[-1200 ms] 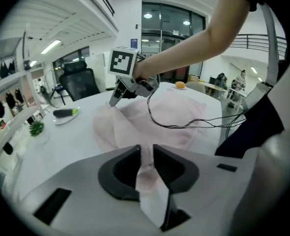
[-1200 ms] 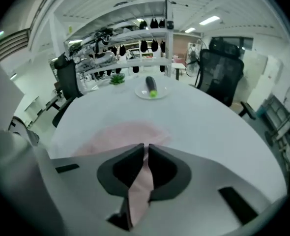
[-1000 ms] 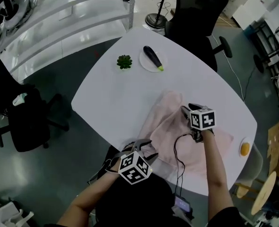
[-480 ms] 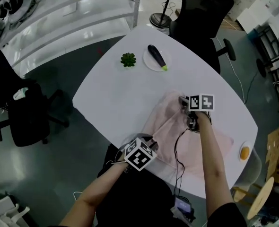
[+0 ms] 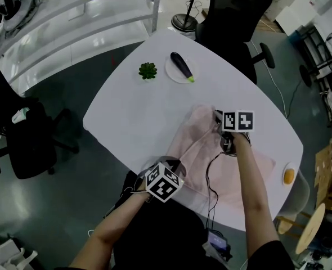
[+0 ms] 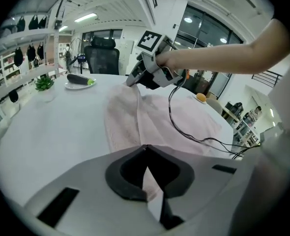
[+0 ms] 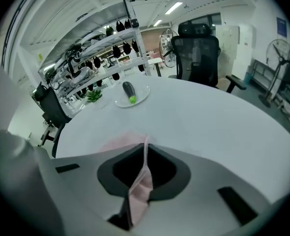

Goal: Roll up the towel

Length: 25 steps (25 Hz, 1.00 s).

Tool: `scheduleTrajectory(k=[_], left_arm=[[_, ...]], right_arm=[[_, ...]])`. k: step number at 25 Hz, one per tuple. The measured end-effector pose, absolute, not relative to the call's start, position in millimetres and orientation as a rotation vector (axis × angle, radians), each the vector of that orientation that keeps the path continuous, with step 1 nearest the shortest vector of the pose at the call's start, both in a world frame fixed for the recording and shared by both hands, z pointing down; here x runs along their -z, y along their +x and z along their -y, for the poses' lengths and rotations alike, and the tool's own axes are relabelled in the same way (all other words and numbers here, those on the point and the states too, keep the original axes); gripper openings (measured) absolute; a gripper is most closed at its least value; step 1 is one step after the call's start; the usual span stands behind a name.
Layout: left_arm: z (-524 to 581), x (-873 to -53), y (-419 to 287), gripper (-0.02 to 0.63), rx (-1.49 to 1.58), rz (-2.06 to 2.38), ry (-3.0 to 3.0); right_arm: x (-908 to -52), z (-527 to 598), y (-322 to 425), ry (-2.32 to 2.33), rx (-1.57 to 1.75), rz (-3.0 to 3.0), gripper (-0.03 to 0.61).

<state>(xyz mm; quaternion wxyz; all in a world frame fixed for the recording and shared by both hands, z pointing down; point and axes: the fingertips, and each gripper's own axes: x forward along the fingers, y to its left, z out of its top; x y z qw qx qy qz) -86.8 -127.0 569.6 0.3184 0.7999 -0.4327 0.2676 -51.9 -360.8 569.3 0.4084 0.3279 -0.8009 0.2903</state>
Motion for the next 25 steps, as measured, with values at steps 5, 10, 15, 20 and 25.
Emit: scheduleTrajectory(k=[5, 10, 15, 20, 25], left_arm=[[123, -563, -88, 0.014, -0.771, 1.137, 2.205], [117, -568, -69, 0.179, -0.946, 1.015, 2.377], [127, -584, -57, 0.034, -1.17, 0.94, 2.507], [121, -555, -81, 0.026, -1.126, 0.932, 2.586], [111, -526, -146, 0.026, -1.207, 0.986, 2.663]], right_arm=[[-559, 357, -53, 0.822, -0.719, 2.035, 0.031], [-559, 352, -52, 0.824, -0.71, 2.025, 0.031], [-557, 346, -55, 0.808, -0.694, 2.018, 0.031], [-539, 343, -67, 0.781, -0.698, 2.041, 0.029], [-516, 343, -110, 0.739, -0.723, 2.086, 0.029]])
